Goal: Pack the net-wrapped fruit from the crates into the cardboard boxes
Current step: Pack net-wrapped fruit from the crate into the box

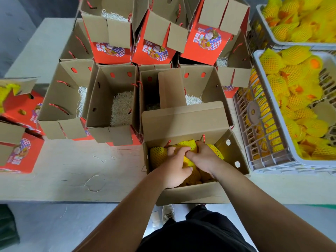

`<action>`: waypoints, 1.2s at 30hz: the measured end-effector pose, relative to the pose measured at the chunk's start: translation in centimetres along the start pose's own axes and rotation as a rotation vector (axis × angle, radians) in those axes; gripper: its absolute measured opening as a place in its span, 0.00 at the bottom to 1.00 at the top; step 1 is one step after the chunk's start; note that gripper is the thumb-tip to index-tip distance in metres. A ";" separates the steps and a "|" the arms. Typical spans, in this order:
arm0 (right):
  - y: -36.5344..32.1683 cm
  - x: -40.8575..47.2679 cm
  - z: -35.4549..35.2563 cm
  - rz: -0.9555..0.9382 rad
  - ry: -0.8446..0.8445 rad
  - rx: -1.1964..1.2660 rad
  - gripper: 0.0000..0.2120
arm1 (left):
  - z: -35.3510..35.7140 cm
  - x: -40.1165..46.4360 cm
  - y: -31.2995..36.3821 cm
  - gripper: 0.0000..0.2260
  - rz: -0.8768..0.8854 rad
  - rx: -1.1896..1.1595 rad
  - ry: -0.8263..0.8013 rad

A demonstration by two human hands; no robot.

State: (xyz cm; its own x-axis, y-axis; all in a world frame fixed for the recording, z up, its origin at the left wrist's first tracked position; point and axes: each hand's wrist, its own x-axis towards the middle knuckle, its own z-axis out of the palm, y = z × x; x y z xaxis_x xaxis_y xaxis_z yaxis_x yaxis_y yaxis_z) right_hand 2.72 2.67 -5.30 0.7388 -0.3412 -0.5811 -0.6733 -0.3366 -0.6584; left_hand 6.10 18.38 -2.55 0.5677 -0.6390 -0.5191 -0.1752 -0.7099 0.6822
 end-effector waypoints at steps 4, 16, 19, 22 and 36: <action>0.2 0.1 0.6 -0.002 -0.005 -0.086 0.27 | 0.1 -0.5 0.4 0.25 -0.002 0.089 0.062; 0.3 -0.4 0.5 -0.050 -0.181 -0.358 0.34 | 0.4 -1.0 0.4 0.25 -0.076 0.087 0.167; -0.3 -0.3 1.8 -0.100 -0.249 -0.533 0.37 | 0.3 -0.6 0.6 0.27 -0.136 0.039 0.125; -1.3 0.1 1.7 -0.101 -0.204 -0.542 0.34 | 0.1 -0.6 0.5 0.25 -0.144 -0.063 0.145; 1.5 -1.2 -3.7 0.048 -0.505 0.150 0.34 | 0.7 -0.1 -1.0 0.13 -0.031 -0.332 0.377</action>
State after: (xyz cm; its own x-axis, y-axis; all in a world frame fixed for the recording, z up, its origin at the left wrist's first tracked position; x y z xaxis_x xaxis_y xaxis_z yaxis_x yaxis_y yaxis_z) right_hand 0.73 -0.68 -3.81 0.6540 0.1242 -0.7462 -0.7226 -0.1891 -0.6649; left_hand 5.72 18.97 -3.56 0.8306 -0.4242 -0.3608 0.0763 -0.5550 0.8283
